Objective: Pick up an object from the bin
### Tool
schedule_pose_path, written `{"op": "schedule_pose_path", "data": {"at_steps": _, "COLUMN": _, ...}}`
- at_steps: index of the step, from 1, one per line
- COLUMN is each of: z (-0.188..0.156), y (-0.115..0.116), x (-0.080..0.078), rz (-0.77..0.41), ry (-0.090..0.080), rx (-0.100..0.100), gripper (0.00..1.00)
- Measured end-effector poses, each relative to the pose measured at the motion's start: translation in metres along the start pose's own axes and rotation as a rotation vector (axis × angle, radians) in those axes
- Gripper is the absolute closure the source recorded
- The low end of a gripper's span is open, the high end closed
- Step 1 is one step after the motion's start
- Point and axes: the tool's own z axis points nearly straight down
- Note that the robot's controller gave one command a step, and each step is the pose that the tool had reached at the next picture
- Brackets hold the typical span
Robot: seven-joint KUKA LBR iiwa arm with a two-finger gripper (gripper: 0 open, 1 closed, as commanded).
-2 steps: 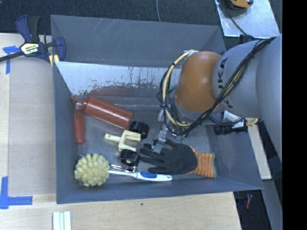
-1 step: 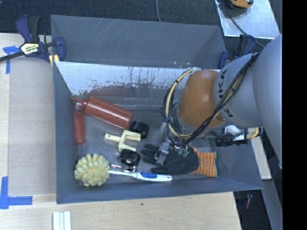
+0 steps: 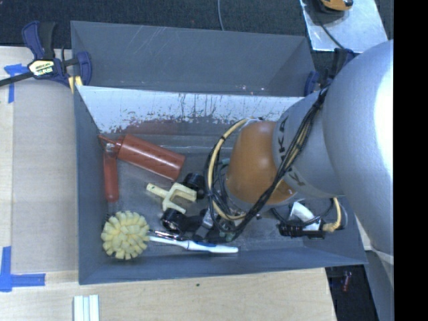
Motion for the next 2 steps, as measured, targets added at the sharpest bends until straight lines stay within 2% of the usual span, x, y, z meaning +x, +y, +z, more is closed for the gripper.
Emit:
{"op": "schedule_pose_path", "data": {"at_steps": 1, "z": 0.0, "y": 0.0, "x": 0.0, "rz": 0.0, "ry": 0.0, "rx": 0.0, "gripper": 1.0}}
{"op": "schedule_pose_path", "data": {"at_steps": 2, "z": -0.035, "y": -0.002, "x": 0.001, "rz": -0.001, "ry": 0.007, "rx": 0.007, "gripper": 1.0}}
